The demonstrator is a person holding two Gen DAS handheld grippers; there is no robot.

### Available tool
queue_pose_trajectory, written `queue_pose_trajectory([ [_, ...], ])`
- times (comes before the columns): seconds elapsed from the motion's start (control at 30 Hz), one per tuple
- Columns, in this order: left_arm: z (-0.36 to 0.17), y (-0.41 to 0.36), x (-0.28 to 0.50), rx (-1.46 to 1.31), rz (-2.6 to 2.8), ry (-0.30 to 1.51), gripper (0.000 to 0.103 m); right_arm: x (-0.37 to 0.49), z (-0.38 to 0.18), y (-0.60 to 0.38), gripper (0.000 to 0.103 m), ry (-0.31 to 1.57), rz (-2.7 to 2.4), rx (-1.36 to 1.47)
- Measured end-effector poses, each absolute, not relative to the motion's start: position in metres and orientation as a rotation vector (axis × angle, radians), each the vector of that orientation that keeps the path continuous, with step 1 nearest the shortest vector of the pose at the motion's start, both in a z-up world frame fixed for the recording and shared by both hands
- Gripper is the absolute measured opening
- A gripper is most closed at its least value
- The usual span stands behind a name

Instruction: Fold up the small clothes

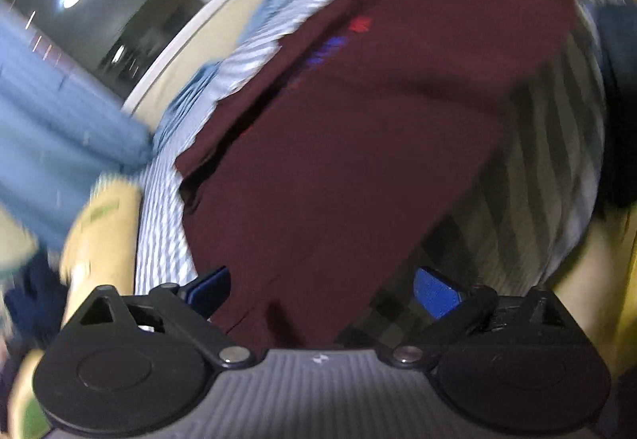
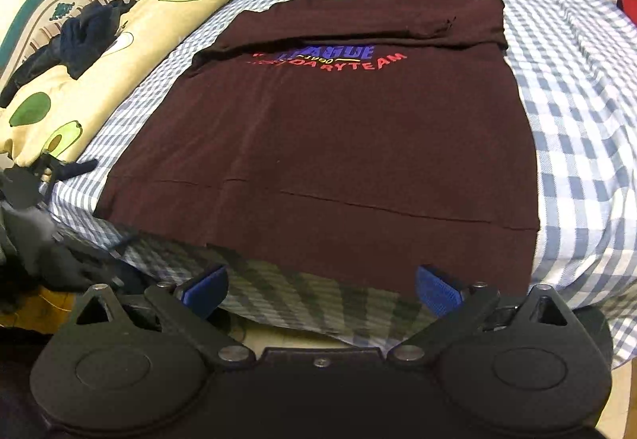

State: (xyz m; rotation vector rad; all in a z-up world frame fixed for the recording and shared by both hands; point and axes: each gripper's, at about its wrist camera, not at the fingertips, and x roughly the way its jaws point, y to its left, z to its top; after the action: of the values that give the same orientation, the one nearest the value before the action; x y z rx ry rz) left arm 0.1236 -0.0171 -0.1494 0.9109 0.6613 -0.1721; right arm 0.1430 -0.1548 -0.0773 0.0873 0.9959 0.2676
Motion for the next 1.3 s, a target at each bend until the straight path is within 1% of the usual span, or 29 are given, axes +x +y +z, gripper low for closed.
queue_pose_trajectory([
  [0.03,-0.162,-0.022,0.124,0.978,-0.174,0.651,0.098,0.144,-0.077,-0.154,0.101,0.997,0.269,0.088],
  [0.07,-0.172,-0.025,0.123,1.032,-0.171,0.629,0.095,0.144,-0.076,-0.153,0.101,0.995,0.27,0.083],
  [0.13,-0.184,-0.031,0.119,1.12,-0.15,0.56,0.095,0.145,-0.072,-0.153,0.101,0.985,0.266,0.07],
  [0.27,-0.165,-0.034,0.106,1.09,-0.132,0.448,0.095,0.144,-0.069,-0.158,0.101,0.979,0.247,0.081],
  [0.37,-0.156,-0.032,0.109,1.083,-0.071,0.379,0.1,0.144,-0.072,-0.164,0.101,0.992,0.232,0.111],
  [0.4,-0.159,-0.032,0.114,1.104,-0.074,0.399,0.097,0.145,-0.074,-0.165,0.101,0.998,0.231,0.124],
  [0.43,-0.164,-0.032,0.116,1.133,-0.087,0.41,0.096,0.146,-0.075,-0.165,0.101,1.005,0.236,0.135],
  [0.6,-0.165,-0.036,0.113,1.164,-0.057,0.298,0.092,0.148,-0.071,-0.156,0.101,0.986,0.266,0.1],
  [0.63,-0.162,-0.035,0.114,1.16,-0.036,0.278,0.089,0.146,-0.069,-0.155,0.101,0.974,0.268,0.087],
  [0.67,-0.156,-0.034,0.118,1.14,-0.027,0.263,0.081,0.145,-0.068,-0.154,0.101,0.967,0.269,0.079],
  [0.73,-0.137,-0.031,0.125,1.064,-0.081,0.286,0.052,0.144,-0.068,-0.154,0.101,0.962,0.268,0.067],
  [0.77,-0.13,-0.031,0.128,1.041,-0.118,0.316,0.016,0.144,-0.068,-0.154,0.101,0.962,0.265,0.057],
  [0.8,-0.121,-0.029,0.135,1.002,-0.154,0.361,0.006,0.144,-0.068,-0.154,0.101,0.961,0.261,0.047],
  [0.9,-0.088,-0.019,0.151,0.874,-0.203,0.382,0.005,0.142,-0.067,-0.153,0.101,0.939,0.242,-0.021],
  [1.07,-0.052,-0.008,0.175,0.771,-0.176,0.325,0.005,0.133,-0.073,-0.147,0.098,0.893,0.155,-0.268],
  [1.3,-0.031,-0.008,0.187,0.738,-0.17,0.271,0.005,0.125,-0.105,-0.142,0.082,0.841,0.032,-0.544],
])
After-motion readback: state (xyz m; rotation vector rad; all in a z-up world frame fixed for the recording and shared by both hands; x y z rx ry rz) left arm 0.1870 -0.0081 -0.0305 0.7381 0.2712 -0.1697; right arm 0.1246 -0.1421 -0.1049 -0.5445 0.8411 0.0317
